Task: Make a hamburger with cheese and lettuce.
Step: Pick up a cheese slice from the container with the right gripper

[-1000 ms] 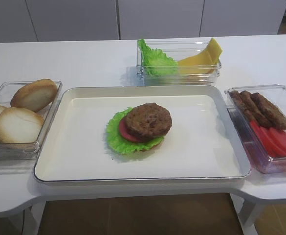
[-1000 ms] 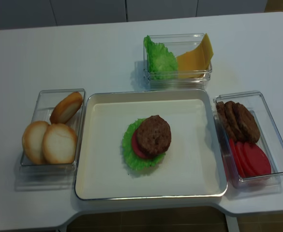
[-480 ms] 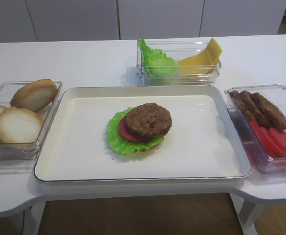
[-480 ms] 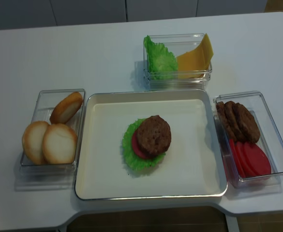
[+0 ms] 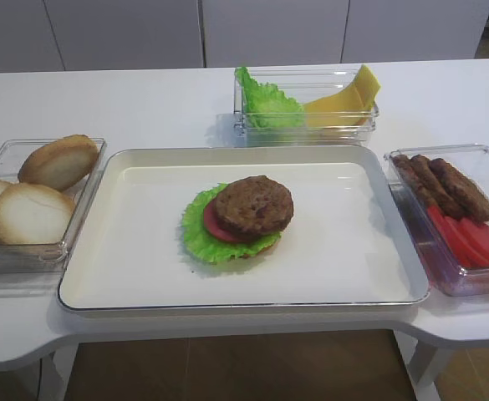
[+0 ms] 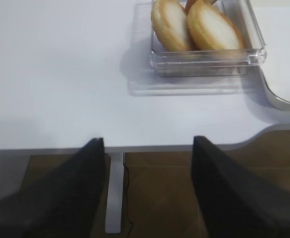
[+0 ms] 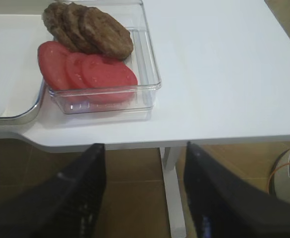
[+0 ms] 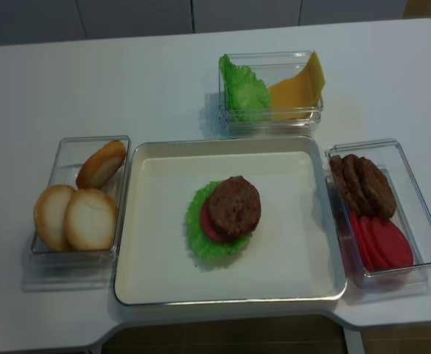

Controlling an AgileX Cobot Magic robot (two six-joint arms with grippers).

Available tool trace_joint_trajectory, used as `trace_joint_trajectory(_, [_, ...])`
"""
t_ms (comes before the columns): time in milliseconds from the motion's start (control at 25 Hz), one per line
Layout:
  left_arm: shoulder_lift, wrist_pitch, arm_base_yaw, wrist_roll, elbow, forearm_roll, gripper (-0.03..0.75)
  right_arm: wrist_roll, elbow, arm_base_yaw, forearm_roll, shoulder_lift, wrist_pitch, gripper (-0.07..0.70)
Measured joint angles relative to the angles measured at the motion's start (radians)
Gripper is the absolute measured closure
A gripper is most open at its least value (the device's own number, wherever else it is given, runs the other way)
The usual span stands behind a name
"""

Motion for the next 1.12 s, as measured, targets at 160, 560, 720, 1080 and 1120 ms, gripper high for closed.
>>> trace_joint_trajectory(160, [0.000, 0.000, 0.000, 0.000, 0.000, 0.000, 0.300, 0.024, -0.024, 0.000, 0.016, 0.000, -0.023, 0.225])
trace_joint_trajectory(560, [0.000, 0.000, 0.000, 0.000, 0.000, 0.000, 0.300, 0.029, -0.279, 0.000, 0.118, 0.306, -0.096, 0.225])
trace_joint_trajectory(720, [0.000, 0.000, 0.000, 0.000, 0.000, 0.000, 0.300, 0.029, -0.377, 0.000, 0.205, 0.506, -0.193, 0.225])
trace_joint_trajectory(1080, [0.000, 0.000, 0.000, 0.000, 0.000, 0.000, 0.300, 0.006, -0.556, 0.000, 0.267, 0.940, -0.341, 0.225])
trace_joint_trajectory(1120, [0.000, 0.000, 0.000, 0.000, 0.000, 0.000, 0.300, 0.004, -0.579, 0.000, 0.267, 0.983, -0.345, 0.225])
